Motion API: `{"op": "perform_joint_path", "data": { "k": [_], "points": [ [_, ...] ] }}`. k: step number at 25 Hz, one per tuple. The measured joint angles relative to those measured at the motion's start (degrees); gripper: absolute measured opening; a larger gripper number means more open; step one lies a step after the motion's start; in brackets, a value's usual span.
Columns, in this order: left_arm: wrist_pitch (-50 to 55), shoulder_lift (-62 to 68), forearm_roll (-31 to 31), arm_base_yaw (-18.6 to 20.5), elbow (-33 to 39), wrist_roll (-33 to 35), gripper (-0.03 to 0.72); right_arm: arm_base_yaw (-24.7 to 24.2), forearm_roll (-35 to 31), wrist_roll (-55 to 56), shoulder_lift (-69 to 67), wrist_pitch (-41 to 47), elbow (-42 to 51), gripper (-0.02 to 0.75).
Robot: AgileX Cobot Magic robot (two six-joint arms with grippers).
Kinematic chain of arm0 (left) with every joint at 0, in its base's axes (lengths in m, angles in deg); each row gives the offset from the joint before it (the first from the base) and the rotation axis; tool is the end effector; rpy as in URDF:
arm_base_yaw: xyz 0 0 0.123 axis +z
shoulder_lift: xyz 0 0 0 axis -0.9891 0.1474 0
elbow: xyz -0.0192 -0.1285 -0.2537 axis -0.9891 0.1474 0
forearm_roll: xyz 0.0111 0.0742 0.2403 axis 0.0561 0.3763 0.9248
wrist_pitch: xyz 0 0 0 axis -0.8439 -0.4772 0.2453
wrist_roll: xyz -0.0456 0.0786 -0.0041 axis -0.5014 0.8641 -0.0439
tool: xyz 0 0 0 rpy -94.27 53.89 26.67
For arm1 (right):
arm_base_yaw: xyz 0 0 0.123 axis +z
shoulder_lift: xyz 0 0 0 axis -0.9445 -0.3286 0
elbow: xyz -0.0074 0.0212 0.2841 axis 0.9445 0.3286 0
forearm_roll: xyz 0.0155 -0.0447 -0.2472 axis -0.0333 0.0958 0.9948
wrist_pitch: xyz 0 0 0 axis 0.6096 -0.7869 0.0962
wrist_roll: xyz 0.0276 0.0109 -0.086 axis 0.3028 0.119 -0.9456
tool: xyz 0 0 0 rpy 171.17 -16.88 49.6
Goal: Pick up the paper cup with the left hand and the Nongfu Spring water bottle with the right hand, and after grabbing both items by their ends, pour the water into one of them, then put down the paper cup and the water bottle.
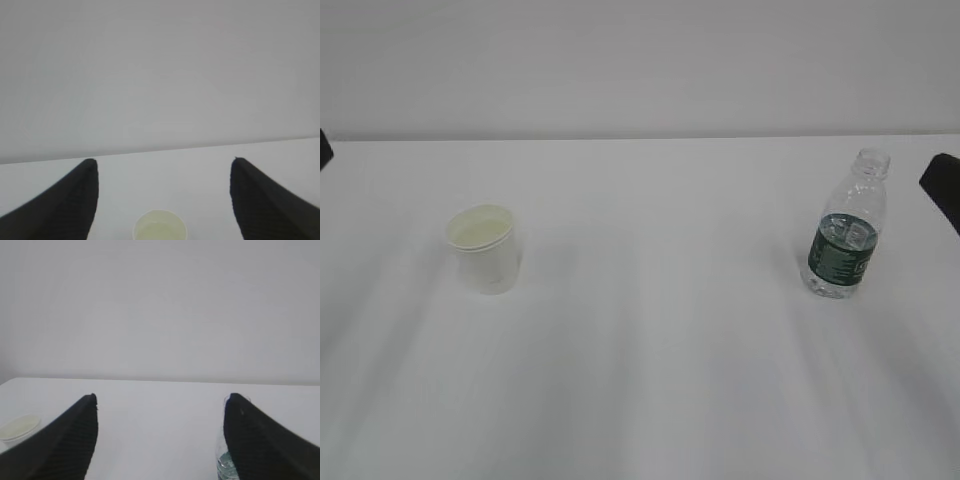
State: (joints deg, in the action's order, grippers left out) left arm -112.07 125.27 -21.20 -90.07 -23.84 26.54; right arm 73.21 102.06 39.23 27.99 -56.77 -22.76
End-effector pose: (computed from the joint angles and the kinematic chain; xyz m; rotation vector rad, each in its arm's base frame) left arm 0.1731 -0.0440 0.2568 0.1594 1.5476 -0.3848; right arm 0.1536 0.0340 0.2424 -0.2162 1.5779 0.3350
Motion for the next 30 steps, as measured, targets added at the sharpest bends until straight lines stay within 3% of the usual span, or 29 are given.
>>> {"op": "perform_joint_path", "data": {
  "k": [8, 14, 22, 26, 30],
  "points": [
    [14.62, -14.25, -0.66, 0.0, 0.12, -2.33, 0.589, 0.0, 7.33, 8.32, 7.48, 12.65, -4.48, 0.588],
    [29.44, -25.36, -0.9, 0.0, -1.06, -2.33, 0.588, 0.0, 21.05, 19.44, 14.42, 24.28, -10.27, 0.588],
    [46.47, -33.27, -1.13, 0.0, -6.67, -2.43, 0.588, 0.0, 36.26, 37.56, 19.49, 28.07, -11.27, 0.588],
    [52.48, -34.93, -1.38, 0.0, -10.11, -2.43, 0.58, 0.0, 48.72, 50.72, 21.97, 28.07, -11.52, 0.588],
    [59.34, -36.14, -1.38, 0.0, -13.39, -2.24, 0.577, 0.0, 67.4, 69.15, 24.02, 25.77, -13.36, 0.588]
  ]
}}
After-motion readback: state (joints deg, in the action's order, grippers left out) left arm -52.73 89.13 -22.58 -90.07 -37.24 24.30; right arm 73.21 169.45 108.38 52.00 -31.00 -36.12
